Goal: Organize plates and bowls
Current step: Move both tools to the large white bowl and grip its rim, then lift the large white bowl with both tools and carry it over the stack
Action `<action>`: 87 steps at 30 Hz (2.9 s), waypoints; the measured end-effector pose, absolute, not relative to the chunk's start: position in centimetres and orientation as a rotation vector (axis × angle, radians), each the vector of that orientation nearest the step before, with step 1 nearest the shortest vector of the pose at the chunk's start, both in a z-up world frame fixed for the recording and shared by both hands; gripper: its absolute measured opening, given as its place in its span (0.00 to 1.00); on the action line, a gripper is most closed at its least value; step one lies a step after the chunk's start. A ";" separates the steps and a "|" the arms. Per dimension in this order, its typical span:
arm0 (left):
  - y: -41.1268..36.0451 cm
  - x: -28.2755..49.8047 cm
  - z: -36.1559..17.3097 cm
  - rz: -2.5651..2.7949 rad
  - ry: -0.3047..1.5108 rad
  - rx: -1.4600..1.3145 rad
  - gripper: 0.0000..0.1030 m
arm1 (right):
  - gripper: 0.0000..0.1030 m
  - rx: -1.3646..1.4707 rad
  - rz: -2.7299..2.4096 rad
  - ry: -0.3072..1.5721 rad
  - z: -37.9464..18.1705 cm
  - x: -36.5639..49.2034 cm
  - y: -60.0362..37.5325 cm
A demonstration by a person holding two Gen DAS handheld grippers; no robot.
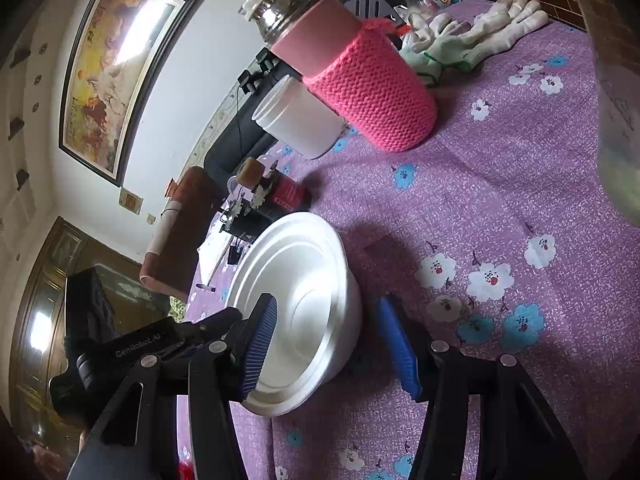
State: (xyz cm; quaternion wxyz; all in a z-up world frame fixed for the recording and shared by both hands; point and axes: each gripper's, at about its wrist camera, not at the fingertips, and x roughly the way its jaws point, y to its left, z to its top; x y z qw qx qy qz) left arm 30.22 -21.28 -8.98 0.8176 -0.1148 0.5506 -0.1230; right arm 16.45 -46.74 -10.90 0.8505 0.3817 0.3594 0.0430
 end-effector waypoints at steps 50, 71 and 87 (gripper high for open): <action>-13.6 17.8 -2.9 -0.204 0.967 -0.279 0.12 | 0.15 0.701 0.213 0.743 -6.3 9.3 -39.0; -2.0 5.0 -2.4 -0.125 0.873 -0.292 0.13 | 0.15 0.592 0.395 0.798 -5.2 0.0 -28.6; 8.9 1.6 -3.7 0.042 0.856 -0.319 0.13 | 0.15 0.422 0.546 0.893 -5.7 -0.5 -14.7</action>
